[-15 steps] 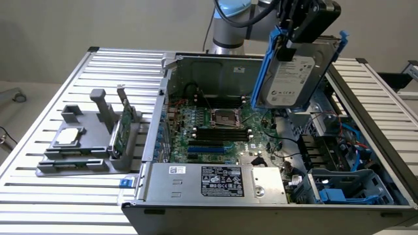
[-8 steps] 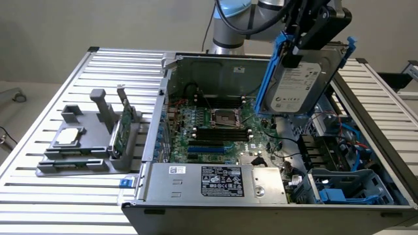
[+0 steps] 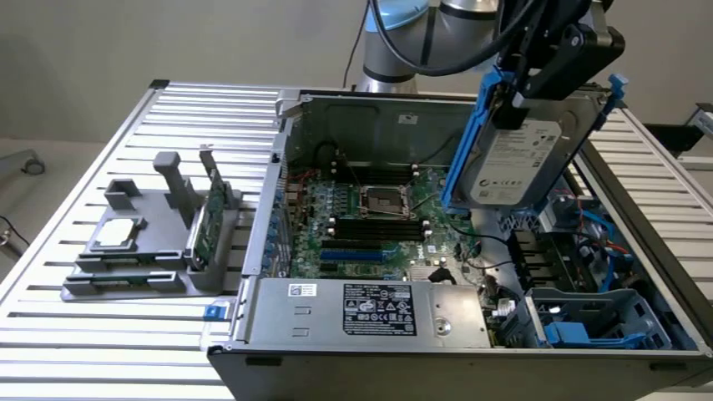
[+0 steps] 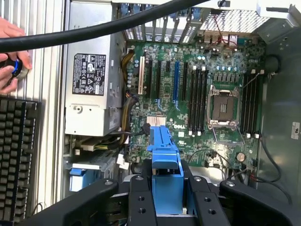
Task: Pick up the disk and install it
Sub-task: 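Pick up the disk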
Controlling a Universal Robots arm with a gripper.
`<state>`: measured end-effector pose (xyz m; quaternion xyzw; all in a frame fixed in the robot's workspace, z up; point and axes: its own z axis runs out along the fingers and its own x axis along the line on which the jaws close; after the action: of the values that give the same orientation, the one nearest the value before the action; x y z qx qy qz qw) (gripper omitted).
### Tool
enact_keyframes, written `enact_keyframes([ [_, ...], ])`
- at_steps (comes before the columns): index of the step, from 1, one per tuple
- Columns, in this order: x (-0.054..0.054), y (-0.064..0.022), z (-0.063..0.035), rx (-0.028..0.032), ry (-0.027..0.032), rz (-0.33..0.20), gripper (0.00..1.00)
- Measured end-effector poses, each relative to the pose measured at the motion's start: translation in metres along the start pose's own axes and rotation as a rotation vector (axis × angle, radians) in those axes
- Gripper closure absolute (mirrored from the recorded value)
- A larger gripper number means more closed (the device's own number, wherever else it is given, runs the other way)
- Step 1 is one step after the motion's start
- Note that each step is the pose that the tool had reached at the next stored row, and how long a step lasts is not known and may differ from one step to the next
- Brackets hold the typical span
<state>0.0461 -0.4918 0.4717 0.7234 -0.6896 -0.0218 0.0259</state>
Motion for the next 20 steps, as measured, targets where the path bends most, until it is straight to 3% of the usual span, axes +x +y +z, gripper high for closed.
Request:
enact_keyframes([
  [20,0.048,-0.0156,-0.0001,-0.0085,-0.0007,0.003,0.67],
])
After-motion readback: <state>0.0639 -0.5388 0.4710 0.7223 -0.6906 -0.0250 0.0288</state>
